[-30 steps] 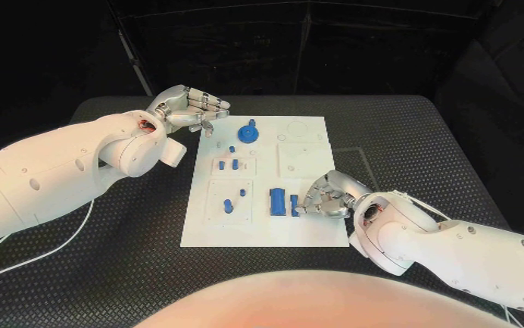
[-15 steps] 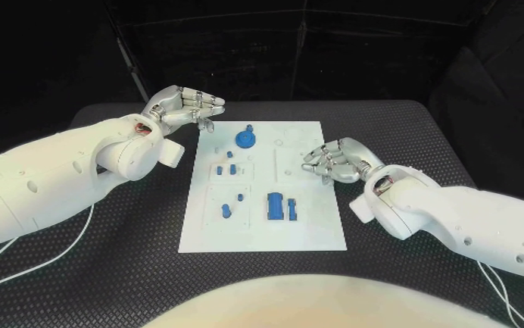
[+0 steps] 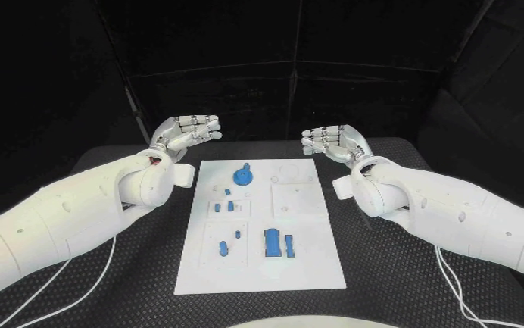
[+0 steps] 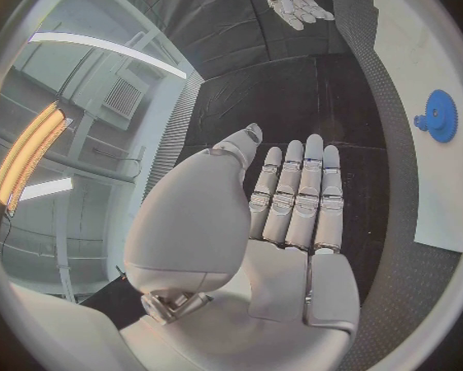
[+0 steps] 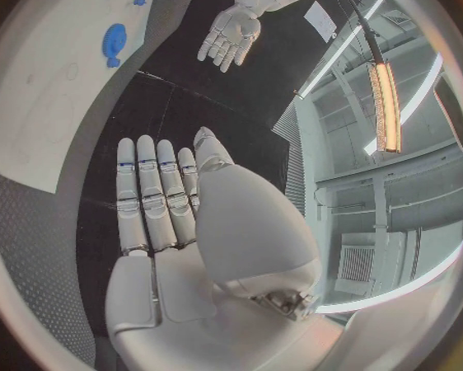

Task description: Assemble the parts on the task board

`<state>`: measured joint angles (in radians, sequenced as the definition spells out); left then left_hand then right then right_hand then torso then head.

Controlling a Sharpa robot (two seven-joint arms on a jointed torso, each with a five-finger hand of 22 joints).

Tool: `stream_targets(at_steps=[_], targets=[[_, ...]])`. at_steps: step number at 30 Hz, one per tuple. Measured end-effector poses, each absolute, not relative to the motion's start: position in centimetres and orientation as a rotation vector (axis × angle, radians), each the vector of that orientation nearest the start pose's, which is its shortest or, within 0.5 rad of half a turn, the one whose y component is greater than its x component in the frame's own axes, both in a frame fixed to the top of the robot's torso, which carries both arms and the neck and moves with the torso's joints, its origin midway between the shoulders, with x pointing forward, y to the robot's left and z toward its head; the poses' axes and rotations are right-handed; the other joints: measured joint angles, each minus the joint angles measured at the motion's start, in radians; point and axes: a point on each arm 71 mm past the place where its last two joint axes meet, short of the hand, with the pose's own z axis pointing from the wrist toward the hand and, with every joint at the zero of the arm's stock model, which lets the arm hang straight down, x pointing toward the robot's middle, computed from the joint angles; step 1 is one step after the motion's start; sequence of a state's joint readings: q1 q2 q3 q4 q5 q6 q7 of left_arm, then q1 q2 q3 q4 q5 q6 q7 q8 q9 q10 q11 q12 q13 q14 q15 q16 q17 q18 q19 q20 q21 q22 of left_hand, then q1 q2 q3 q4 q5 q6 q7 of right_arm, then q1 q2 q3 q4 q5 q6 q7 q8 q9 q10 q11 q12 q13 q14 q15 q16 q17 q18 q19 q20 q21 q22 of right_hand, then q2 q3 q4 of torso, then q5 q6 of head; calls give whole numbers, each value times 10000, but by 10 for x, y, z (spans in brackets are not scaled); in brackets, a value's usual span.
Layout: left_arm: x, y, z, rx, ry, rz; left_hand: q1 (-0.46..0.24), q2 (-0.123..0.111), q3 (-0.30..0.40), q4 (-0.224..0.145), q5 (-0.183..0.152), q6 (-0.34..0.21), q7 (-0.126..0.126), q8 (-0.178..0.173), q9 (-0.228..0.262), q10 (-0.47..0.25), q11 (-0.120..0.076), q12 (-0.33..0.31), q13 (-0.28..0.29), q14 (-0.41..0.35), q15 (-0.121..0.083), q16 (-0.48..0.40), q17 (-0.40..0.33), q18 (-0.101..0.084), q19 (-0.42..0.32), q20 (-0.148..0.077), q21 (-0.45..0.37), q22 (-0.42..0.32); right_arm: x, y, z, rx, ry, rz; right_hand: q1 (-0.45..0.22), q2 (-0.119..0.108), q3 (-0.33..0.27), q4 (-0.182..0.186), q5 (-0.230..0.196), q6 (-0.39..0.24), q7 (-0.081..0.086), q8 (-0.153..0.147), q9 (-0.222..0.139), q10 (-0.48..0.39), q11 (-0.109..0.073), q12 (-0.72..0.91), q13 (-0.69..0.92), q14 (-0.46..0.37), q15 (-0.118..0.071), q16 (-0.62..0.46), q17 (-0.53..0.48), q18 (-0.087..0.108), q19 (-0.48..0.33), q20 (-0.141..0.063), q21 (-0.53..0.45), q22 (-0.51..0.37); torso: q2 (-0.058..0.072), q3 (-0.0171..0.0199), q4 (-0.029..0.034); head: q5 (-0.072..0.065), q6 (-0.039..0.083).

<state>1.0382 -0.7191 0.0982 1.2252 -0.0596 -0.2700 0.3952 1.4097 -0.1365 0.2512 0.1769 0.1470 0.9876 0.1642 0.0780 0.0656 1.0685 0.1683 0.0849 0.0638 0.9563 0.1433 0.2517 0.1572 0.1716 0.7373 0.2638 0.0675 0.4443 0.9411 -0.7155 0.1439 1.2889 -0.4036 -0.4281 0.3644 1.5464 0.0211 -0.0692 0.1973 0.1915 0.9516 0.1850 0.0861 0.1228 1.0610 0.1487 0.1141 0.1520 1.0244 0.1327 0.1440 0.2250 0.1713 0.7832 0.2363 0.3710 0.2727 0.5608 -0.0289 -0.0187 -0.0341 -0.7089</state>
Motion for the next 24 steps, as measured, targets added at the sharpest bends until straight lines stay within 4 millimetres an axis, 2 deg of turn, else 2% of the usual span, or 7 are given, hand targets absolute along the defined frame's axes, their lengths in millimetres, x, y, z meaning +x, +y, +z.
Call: stream_targets(at_steps=[4, 8, 11, 15, 19, 21, 24], targets=[[527, 239, -241, -12443, 13066, -14138, -321, 197, -429, -85, -13, -427, -103, -202, -78, -745, 1, -297, -84, -582, 34, -839, -388, -5, -1284, 134, -160, -1031, 507, -218, -260, 9675, 14046, 12775, -834, 97, 36, -366, -90, -283, 20, -293, -369, -396, 93, -488, -635, -361, 65, -634, -721, -1, -157, 168, -859, -600, -63, 0, 28, 40, 94], [525, 239, -242, -12437, 13137, -14124, -2203, 363, -695, -341, -227, -1702, -302, -450, -327, -2105, -229, -543, -322, -1805, -165, -1100, -563, -66, -2158, -226, -391, -1536, 504, -219, -261, 9661, 14119, 12745, -2883, -30, 297, -626, -351, -1568, -234, -540, -745, -1814, -127, -790, -1014, -1723, -118, -1001, -960, -15, -1224, -184, -1282, -914, -59, 7, 28, 41, 110], [521, 235, -241, -12403, 13230, -14162, -3562, 609, -887, -524, -369, -2639, -461, -579, -455, -3087, -396, -658, -445, -2695, -309, -1253, -808, -254, -2757, -506, -469, -1871, 500, -216, -258, 9658, 14158, 12802, -4281, -95, 446, -774, -525, -2451, -408, -663, -931, -2795, -279, -924, -1208, -2674, -253, -1164, -1106, -245, -1963, -426, -1554, -1118, -59, 33, 36, 78, 245], [512, 223, -240, -12330, 13390, -14215, -5133, 962, -1121, -713, -568, -3720, -638, -653, -550, -4220, -587, -727, -535, -3719, -482, -1448, -1163, -409, -3447, -826, -532, -2253, 493, -205, -250, 9732, 14081, 13058, -5942, -149, 592, -921, -730, -3501, -625, -723, -1073, -3957, -459, -1011, -1358, -3798, -482, -1271, -1275, -400, -2835, -713, -1871, -1356, -81, 100, 75, 174, 554], [498, 210, -237, -12272, 13468, -14102, -6496, 1161, -1364, -964, -976, -4656, -975, -699, -600, -5198, -809, -774, -586, -4608, -898, -1687, -1363, -560, -4045, -1100, -585, -2588, 481, -194, -240, 10086, 13843, 13256, -7351, -178, 630, -1200, -904, -4394, -807, -785, -1146, -4944, -756, -1027, -1434, -4758, -867, -1327, -1666, -557, -3572, -965, -2144, -1562, -124, 187, 128, 282, 893], [489, 202, -235, -12242, 13451, -13977, -7130, 1219, -1448, -1192, -1122, -5090, -1166, -699, -613, -5662, -1030, -774, -592, -5020, -1057, -1916, -1427, -561, -4316, -1231, -585, -2742, 474, -189, -234, 10385, 13640, 13300, -8000, -188, 646, -1410, -1039, -4802, -892, -784, -1168, -5393, -958, -1069, -1457, -5191, -1003, -1355, -1832, -555, -3921, -1069, -2270, -1652, -139, 220, 149, 309, 984], [477, 194, -233, -12230, 13352, -13717, -7998, 1284, -1636, -1427, -1269, -5688, -1359, -699, -626, -6290, -1298, -774, -604, -5588, -1207, -2160, -1487, -715, -4705, -1403, -626, -2954, 467, -187, -229, 10867, 13329, 13189, -8952, -196, 670, -1643, -1382, -5408, -1224, -784, -1187, -6059, -1181, -1069, -1477, -5842, -1135, -1355, -2009, -712, -4415, -1238, -2451, -1839, -152, 256, 169, 333, 1060]])
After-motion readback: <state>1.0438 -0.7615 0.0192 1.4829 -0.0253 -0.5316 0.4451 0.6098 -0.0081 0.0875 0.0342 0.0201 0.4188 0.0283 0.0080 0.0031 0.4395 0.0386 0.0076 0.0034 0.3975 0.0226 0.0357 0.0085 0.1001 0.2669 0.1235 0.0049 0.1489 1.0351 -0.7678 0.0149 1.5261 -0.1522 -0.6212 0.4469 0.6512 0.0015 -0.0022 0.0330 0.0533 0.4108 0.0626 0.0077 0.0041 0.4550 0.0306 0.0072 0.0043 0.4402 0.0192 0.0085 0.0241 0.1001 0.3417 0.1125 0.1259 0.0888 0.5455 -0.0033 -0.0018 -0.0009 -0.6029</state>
